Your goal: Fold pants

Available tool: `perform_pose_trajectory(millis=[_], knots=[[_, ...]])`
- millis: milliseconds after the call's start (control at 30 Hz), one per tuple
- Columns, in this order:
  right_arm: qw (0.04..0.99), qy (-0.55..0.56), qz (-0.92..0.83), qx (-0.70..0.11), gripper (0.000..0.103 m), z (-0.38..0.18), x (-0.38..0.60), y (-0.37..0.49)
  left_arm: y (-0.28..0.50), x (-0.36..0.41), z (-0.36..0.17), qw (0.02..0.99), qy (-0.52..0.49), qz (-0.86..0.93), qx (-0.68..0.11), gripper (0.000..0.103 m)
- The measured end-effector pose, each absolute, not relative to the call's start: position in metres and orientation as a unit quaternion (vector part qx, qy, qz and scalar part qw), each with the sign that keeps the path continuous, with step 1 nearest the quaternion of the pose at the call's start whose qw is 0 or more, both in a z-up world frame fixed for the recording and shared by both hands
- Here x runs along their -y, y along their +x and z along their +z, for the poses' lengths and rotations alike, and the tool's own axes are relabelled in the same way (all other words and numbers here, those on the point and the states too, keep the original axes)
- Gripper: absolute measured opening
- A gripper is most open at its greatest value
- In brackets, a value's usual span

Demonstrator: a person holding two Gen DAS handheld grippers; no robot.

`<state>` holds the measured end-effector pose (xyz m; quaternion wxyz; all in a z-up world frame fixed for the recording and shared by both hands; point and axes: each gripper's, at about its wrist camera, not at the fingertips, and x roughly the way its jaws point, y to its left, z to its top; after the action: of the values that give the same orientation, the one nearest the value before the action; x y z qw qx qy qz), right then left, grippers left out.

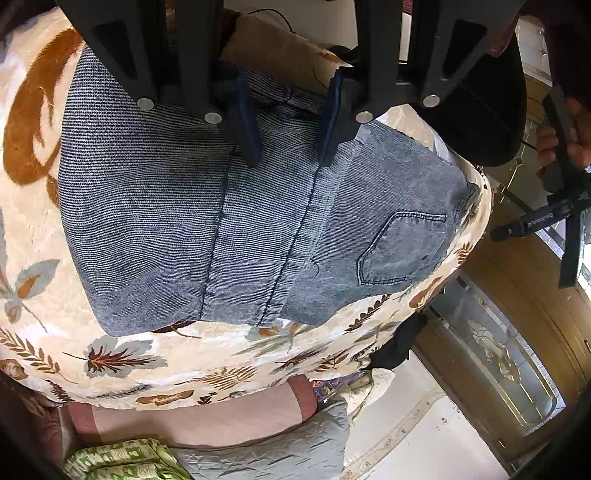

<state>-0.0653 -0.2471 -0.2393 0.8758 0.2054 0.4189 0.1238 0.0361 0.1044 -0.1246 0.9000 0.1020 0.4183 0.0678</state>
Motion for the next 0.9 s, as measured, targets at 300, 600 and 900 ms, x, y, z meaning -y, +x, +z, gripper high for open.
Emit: perform_pose_trajectory(millis=[300,600,900], knots=[[0.875,0.208,0.125,-0.418,0.036,-0.239,0.248,-0.065,0.040,-0.111,-0.126,0.900,0.092,0.072,-0.421,0.103],[0.875,0.209,0.125,-0.417,0.036,-0.240,0.248,-0.066,0.064,-0.154,-0.148,0.871,0.014,0.069,-0.486,0.103],[0.875,0.214,0.126,-0.416,0.036,-0.241,0.250,-0.064,0.102,-0.204,-0.165,0.821,-0.127,0.050,-0.554,0.103]])
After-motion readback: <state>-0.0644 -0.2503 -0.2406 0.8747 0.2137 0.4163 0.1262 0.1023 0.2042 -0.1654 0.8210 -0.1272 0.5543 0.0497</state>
